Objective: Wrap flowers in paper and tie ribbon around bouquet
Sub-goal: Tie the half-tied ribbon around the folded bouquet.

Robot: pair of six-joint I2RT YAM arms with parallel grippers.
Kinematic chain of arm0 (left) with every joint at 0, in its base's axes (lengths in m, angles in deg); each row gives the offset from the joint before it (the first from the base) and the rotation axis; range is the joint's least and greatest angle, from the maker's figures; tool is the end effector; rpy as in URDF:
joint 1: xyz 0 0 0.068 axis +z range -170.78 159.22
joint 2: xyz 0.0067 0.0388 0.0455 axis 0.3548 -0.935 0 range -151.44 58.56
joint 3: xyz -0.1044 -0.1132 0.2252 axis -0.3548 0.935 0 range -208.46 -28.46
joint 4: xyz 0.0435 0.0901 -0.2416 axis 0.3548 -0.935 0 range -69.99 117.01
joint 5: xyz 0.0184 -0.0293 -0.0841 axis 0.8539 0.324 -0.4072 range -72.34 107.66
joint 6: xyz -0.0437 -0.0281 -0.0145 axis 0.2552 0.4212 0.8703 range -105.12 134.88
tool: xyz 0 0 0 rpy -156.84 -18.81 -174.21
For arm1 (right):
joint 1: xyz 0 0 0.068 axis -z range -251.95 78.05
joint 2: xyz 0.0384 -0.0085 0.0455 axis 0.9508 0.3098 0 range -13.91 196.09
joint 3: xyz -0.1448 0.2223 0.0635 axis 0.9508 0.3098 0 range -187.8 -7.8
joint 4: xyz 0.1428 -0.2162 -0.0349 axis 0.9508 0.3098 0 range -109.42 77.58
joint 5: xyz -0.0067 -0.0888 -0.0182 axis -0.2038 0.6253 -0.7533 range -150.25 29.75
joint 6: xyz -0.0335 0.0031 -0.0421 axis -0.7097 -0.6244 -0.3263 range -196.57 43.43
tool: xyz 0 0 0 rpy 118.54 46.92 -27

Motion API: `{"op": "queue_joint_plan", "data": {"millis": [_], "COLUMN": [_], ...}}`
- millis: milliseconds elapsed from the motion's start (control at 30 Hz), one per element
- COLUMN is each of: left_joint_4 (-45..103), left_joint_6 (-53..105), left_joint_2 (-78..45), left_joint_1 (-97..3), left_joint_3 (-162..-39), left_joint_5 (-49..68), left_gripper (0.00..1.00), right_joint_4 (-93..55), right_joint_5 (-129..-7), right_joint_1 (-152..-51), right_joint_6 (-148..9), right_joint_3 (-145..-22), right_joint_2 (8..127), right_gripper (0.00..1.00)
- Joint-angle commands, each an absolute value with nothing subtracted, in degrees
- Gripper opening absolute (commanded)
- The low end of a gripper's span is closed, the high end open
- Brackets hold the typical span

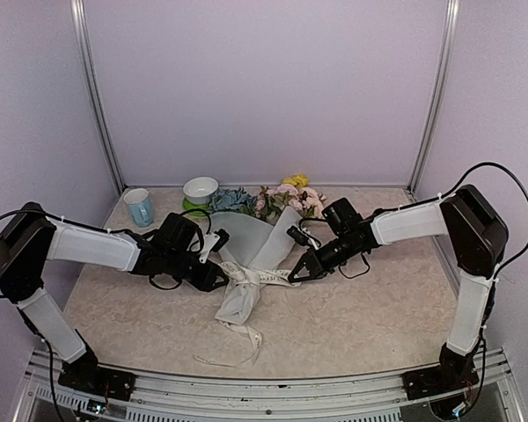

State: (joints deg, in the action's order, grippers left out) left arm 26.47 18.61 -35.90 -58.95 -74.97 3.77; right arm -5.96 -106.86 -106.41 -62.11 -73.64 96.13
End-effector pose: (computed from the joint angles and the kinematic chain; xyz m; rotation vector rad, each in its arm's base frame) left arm 0.2472 -0.2051 0.1535 0.8432 2.3337 -0.6176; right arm 0.2992 0.2366 0.1505 -0.7848 2.5477 1.3547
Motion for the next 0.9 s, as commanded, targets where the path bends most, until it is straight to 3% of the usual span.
{"op": "queue_joint_plan", "data": {"millis": [0, 67, 300, 367, 467, 533, 733, 767, 800, 867], "left_joint_4": [20.6, 19.2, 17.2, 17.1, 16.4, 16.4, 14.9, 14.4, 14.2, 14.5], "left_joint_6": [21.1, 21.4, 21.7, 21.6, 21.6, 21.6, 20.7, 20.8, 21.4, 22.3], "left_joint_2": [-33.3, -32.9, -28.6, -28.1, -28.4, -28.5, -28.2, -28.2, -28.2, -28.0], "left_joint_1": [-58.8, -58.9, -58.7, -58.5, -58.3, -58.3, -57.8, -57.7, -57.5, -56.7], "left_joint_3": [-78.8, -79.7, -78.8, -78.3, -78.9, -79.0, -78.6, -78.6, -78.6, -77.6], "left_joint_5": [4.8, 4.0, 5.2, 5.1, 3.8, 2.3, 2.6, 3.0, 3.8, 4.1], "left_gripper": [0.44, 0.50, 0.50, 0.40, 0.12, 0.01, 0.00, 0.12, 0.35, 0.55], "right_joint_4": [-5.9, -5.9, -4.8, -4.8, -4.8, -5.0, -5.6, -5.5, -5.5, -5.5], "right_joint_5": [-108.4, -108.7, -108.4, -108.4, -108.5, -108.7, -109.1, -109.0, -109.0, -109.0], "right_joint_1": [-106.7, -106.8, -107.0, -107.0, -107.1, -107.1, -107.5, -107.6, -107.6, -107.7], "right_joint_6": [-62.4, -62.4, -63.2, -63.2, -63.1, -63.0, -62.5, -62.6, -62.6, -62.6], "right_joint_3": [-75.1, -75.2, -76.1, -76.2, -76.4, -76.3, -76.4, -76.6, -76.6, -76.7], "right_joint_2": [97.1, 97.3, 97.5, 97.4, 97.5, 97.5, 98.0, 98.1, 98.0, 98.0], "right_gripper": [0.00, 0.00, 0.00, 0.00, 0.00, 0.00, 0.00, 0.00, 0.00, 0.00]}}
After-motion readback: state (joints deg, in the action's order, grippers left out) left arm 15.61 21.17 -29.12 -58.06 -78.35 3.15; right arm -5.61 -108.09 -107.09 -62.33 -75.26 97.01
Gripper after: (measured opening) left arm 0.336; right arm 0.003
